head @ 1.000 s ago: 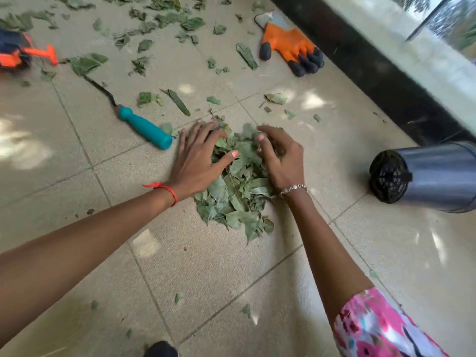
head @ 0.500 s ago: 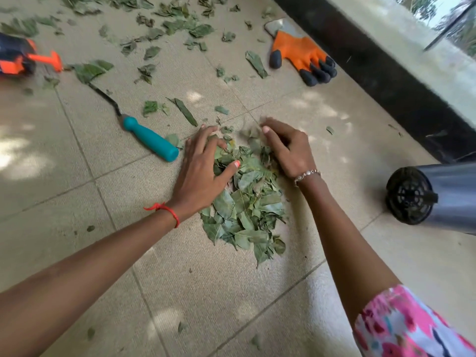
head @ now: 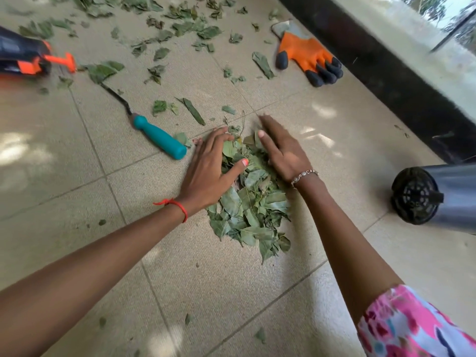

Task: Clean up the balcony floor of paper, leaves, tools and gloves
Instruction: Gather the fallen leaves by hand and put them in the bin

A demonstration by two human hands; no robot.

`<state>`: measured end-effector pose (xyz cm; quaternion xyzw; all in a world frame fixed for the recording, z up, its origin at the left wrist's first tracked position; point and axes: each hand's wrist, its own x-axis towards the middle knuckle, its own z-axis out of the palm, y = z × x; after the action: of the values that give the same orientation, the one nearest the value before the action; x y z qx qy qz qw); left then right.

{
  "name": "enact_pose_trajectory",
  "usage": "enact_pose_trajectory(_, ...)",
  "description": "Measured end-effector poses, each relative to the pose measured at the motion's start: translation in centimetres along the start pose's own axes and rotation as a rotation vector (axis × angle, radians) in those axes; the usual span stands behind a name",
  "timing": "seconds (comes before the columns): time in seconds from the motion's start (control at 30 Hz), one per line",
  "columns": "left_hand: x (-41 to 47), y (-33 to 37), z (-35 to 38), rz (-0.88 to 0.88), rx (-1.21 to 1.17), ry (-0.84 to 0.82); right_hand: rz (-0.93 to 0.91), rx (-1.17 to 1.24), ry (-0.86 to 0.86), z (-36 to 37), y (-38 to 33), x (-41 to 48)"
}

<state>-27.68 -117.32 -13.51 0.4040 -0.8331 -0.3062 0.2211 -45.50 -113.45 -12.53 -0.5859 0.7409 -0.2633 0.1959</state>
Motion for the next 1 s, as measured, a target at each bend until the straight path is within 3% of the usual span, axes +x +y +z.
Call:
enact_pose_trajectory(0.2,-0.3,0.2,-0.1,-0.029,-0.107,0.018,-0.118,-0.093,-0.181,1.8,-2.1,2.1)
enact_pose_trajectory(0.3,-0.2,0.1,-0.1,-0.014,-0.150,0.049,-0.170,0.062,-0.234,2.3,-2.9,1.4)
enact_pose_trajectory(0.47,-0.2,0.0,-0.2,-0.007,-0.145,0.029,-0.059,0.309,-0.151,0.7,-3.6,-1.6)
enact_pose_trajectory(0.6,0.0,-0.3,-0.2,-0.006,-0.095,-0.036,0.073,0.446,0.095,-0.2,-3.9,-5.5)
enact_pose_trajectory(0.7,-0.2,-0.2,-0.5,-0.005,-0.113,-0.087,0.195,0.300,0.202,0.3,-3.8,-10.1)
enact_pose_trajectory(0.77,-0.2,0.1,-0.8,0.004,-0.130,-0.126,0.235,0.087,0.130,1.3,-3.9,-12.6)
enact_pose_trajectory(0.87,-0.1,0.2,-1.1,0.022,-0.132,-0.208,0.146,-0.193,0.067,3.1,-4.1,-13.7)
enact_pose_trajectory(1.0,-0.3,0.4,-1.1,0.080,-0.147,-0.270,0.138,-0.247,0.095,3.7,-4.1,-11.8)
